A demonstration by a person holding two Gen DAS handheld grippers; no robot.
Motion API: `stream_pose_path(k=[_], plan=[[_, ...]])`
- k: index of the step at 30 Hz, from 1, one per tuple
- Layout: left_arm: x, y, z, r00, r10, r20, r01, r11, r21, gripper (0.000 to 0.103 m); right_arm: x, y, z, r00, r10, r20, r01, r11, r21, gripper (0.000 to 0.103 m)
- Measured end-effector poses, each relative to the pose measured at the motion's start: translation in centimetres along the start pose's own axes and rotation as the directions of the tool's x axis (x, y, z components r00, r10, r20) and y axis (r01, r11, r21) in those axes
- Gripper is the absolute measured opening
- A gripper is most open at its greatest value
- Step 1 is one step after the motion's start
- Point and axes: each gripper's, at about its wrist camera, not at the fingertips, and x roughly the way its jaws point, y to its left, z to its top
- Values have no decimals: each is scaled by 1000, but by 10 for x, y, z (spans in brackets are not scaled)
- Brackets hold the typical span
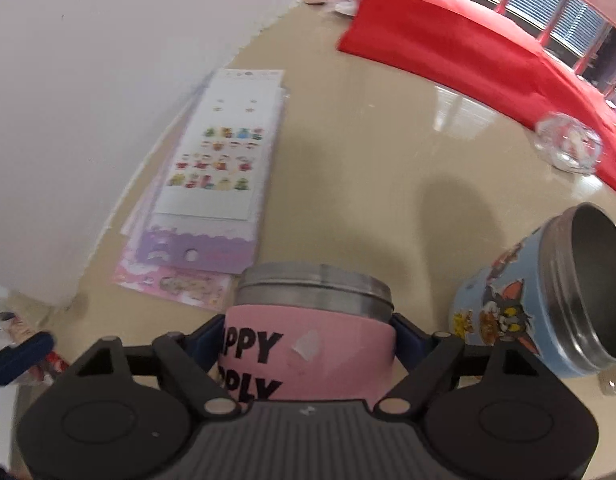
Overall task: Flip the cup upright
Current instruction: 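Close the right tool around the body of the lying pink cup, then rotate the pink cup rim-up with the right tool and set it down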
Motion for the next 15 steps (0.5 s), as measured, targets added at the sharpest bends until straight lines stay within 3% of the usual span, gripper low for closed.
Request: stream_pose_path(k=[8,11,15], plan=[[-3,-1,-5,1000,-30,7,30,1000,-1,103,-38,1,-35,980,59,190,-44,996,-78,84],[-8,0,-5,999,-40,16,40,999,-10,103,-56,-6,-52,950,111,293,-92,993,-81,84],[-11,2,-2,998,-48,27,48,999,-18,103,-72,-16,-78,882,159,443,-132,987,-91,84]])
